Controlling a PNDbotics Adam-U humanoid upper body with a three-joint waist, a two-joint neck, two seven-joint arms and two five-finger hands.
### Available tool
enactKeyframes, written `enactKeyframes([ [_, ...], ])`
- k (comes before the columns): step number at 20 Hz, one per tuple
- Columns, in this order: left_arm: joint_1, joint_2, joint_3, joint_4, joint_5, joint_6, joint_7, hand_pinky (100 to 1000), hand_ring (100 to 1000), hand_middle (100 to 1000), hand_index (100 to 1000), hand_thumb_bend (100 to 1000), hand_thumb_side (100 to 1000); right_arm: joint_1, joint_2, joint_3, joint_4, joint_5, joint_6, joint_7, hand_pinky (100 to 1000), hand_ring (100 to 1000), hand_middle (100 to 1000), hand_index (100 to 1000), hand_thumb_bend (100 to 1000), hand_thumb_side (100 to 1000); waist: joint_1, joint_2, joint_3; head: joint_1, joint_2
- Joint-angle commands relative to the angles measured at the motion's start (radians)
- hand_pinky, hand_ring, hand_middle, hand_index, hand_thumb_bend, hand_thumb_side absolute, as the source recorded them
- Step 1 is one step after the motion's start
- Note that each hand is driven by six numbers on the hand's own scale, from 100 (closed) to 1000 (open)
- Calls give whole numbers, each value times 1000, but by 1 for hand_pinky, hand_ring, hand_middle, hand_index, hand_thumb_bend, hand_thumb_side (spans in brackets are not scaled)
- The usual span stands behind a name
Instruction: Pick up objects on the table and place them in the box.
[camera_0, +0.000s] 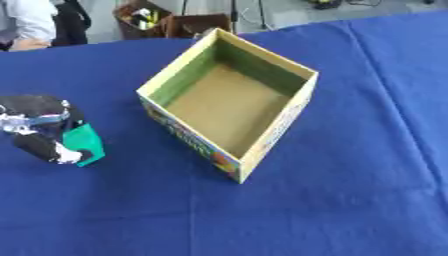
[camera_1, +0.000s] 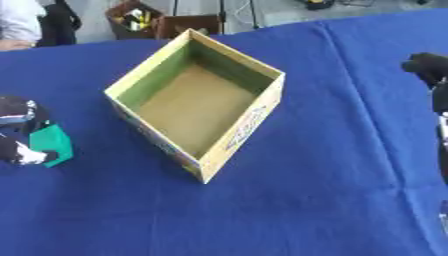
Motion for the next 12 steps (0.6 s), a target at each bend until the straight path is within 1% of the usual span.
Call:
enactKeyframes([
  [1, -19, 31, 20, -19, -16, -73, -23, 417, 467, 499, 647, 100, 819, -3, -11, -8, -14, -6, -1, -1, 962, 915, 726, 853, 100, 842, -4, -20, 3, 4, 2],
  [3, -21, 34, 22, -21, -32, -64, 10, 387, 449, 476, 622, 100, 833, -2, -11, -8, -14, -6, -1, -2, 962, 915, 725, 853, 100, 842, -3, -22, 3, 5, 4],
  [6, -25, 36, 26, -29, -61, -54, 63, 346, 417, 428, 570, 100, 788, -2, -12, -8, -14, -8, -1, -2, 962, 915, 725, 853, 100, 842, -3, -23, 4, 6, 1],
  [8, -27, 34, 31, -33, -68, -53, 87, 323, 396, 399, 550, 100, 783, -2, -13, -8, -14, -9, -2, -2, 962, 915, 725, 853, 100, 841, -4, -23, 4, 6, 1],
  [12, -32, 32, 44, -42, -80, -44, 127, 299, 377, 387, 528, 108, 777, -1, -11, -7, -14, -7, -1, 0, 963, 916, 725, 854, 100, 842, -4, -21, 3, 6, 2],
])
